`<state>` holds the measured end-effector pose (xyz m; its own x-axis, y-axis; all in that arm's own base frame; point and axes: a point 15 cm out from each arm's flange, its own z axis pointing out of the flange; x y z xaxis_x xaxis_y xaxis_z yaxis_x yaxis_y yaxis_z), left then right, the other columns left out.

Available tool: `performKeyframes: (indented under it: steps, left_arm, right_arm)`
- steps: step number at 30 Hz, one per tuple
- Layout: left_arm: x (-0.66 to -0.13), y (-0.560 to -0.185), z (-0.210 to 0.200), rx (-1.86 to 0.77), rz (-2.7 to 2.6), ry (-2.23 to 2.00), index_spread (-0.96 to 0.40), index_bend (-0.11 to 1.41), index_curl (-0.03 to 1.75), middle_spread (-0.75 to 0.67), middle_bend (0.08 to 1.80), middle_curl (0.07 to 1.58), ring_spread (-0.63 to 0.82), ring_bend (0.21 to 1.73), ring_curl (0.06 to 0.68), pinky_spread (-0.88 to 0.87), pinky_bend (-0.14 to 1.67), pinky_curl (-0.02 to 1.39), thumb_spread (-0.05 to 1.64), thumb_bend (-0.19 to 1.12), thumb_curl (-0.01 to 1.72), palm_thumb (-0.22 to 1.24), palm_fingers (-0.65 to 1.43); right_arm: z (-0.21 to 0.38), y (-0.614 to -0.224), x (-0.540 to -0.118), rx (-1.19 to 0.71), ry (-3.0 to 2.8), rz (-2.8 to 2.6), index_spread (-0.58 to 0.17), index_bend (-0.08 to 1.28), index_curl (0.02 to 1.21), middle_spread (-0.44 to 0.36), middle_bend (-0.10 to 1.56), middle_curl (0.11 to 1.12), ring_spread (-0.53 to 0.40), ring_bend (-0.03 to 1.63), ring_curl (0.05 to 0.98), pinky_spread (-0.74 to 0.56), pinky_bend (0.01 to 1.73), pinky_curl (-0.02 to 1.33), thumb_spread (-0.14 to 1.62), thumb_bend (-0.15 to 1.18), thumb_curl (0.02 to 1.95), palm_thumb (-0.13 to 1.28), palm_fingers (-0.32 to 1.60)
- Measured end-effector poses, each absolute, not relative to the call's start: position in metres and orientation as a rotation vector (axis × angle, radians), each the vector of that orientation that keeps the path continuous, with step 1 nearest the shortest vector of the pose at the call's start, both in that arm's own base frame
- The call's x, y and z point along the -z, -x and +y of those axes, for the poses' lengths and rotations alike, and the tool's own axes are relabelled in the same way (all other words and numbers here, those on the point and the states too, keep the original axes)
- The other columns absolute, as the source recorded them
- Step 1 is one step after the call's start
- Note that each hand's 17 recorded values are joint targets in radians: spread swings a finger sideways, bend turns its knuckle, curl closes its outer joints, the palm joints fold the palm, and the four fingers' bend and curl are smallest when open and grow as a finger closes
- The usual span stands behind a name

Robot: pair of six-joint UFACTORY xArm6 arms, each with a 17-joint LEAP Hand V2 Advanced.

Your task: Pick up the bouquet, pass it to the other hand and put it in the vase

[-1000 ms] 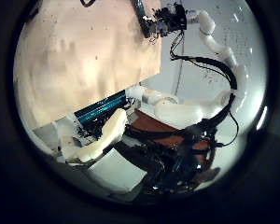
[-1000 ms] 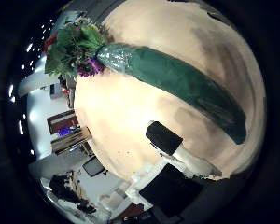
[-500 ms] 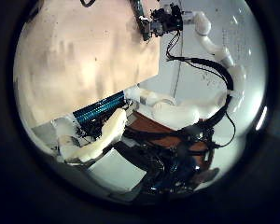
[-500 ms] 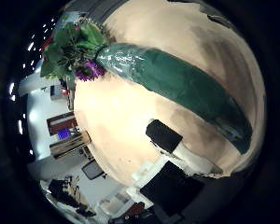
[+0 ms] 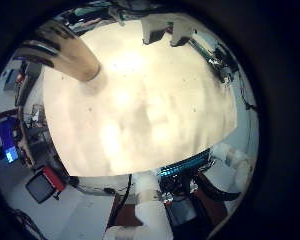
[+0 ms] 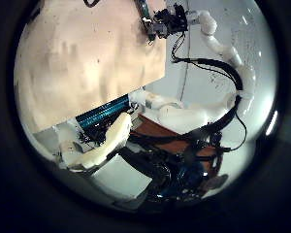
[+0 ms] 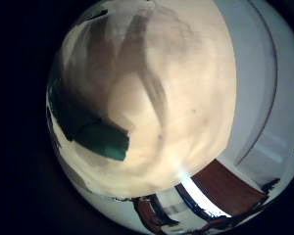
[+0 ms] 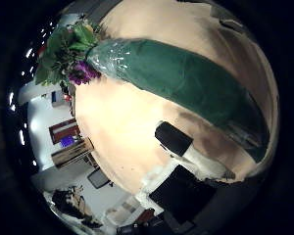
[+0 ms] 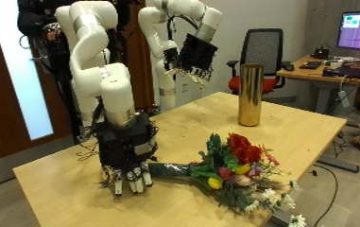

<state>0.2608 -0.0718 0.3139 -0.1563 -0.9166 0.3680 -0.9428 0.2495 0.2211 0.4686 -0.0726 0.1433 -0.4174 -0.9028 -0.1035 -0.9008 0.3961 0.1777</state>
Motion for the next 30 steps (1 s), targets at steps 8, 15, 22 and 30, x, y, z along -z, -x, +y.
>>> performKeyframes:
  steps: [8,15,22,30]
  left_arm:
    - [-0.312,-0.261,-0.071,-0.083,-2.099,-1.698,0.39,0.16,0.27,0.62,0.18,0.24,0.7,0.45,0.215,0.59,0.25,0.32,0.94,-0.03,0.32,0.57,-0.04]
    - [-0.312,-0.26,-0.071,-0.081,-2.098,-1.698,0.39,0.16,0.27,0.61,0.19,0.25,0.69,0.45,0.217,0.59,0.24,0.32,0.94,-0.03,0.32,0.57,-0.03]
    - [-0.312,-0.26,-0.071,-0.082,-2.095,-1.7,0.38,0.16,0.27,0.61,0.18,0.24,0.69,0.45,0.215,0.59,0.24,0.32,0.95,-0.03,0.32,0.56,-0.04]
    - [-0.313,-0.26,-0.07,-0.084,-2.094,-1.704,0.38,0.16,0.27,0.61,0.18,0.25,0.69,0.45,0.214,0.59,0.24,0.32,0.95,-0.03,0.32,0.55,-0.04]
  right_arm:
    - [-0.068,-0.469,-0.141,0.328,-1.699,-2.605,-0.075,0.16,0.27,0.049,0.59,0.42,-0.017,0.84,0.243,0.19,0.4,0.27,1.04,-0.03,0.33,0.52,0.35]
    - [-0.067,-0.467,-0.135,0.339,-1.695,-2.595,-0.076,0.17,0.28,0.038,0.6,0.42,-0.038,0.86,0.24,0.17,0.43,0.26,1.04,-0.03,0.33,0.52,0.36]
    - [-0.063,-0.463,-0.128,0.371,-1.69,-2.569,-0.092,0.17,0.3,0.017,0.62,0.43,-0.058,0.89,0.237,0.13,0.44,0.24,1.03,-0.02,0.34,0.56,0.39]
    - [-0.056,-0.451,-0.121,0.439,-1.675,-2.515,-0.127,0.19,0.31,-0.037,0.64,0.43,-0.14,0.99,0.253,0.01,0.56,0.24,1.02,-0.02,0.36,0.67,0.55]
